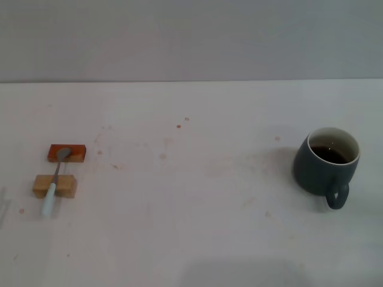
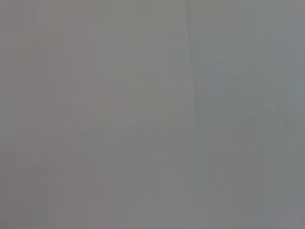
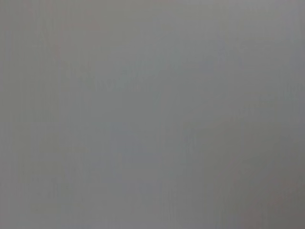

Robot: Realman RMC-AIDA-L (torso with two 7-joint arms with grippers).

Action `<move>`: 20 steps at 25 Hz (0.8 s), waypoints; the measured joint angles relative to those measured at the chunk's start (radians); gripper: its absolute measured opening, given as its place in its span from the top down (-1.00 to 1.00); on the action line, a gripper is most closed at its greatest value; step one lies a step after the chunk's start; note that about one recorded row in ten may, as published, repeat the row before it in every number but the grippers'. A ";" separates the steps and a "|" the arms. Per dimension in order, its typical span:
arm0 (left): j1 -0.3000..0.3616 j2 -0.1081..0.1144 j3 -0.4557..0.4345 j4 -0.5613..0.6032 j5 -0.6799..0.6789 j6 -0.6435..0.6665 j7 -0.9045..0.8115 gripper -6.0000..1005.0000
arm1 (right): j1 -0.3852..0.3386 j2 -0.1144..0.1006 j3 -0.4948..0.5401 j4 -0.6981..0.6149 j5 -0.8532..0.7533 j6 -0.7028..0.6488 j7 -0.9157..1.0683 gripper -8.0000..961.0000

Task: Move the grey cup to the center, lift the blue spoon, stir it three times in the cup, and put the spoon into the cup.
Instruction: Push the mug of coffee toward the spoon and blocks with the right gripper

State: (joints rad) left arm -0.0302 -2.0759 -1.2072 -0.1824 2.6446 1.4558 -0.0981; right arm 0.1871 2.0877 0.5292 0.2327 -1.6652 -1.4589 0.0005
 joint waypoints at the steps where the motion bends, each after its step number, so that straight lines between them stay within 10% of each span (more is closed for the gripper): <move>1: 0.000 0.000 0.000 0.000 0.000 0.000 0.000 -0.67 | 0.000 0.000 0.000 0.000 0.000 0.000 0.000 0.99; 20: -0.004 0.000 0.000 0.002 0.002 -0.007 0.000 -0.67 | 0.065 -0.006 0.004 -0.020 0.004 0.186 -0.001 0.99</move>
State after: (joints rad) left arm -0.0342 -2.0754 -1.2072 -0.1809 2.6463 1.4487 -0.0981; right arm 0.2523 2.0821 0.5329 0.2128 -1.6617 -1.2730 -0.0005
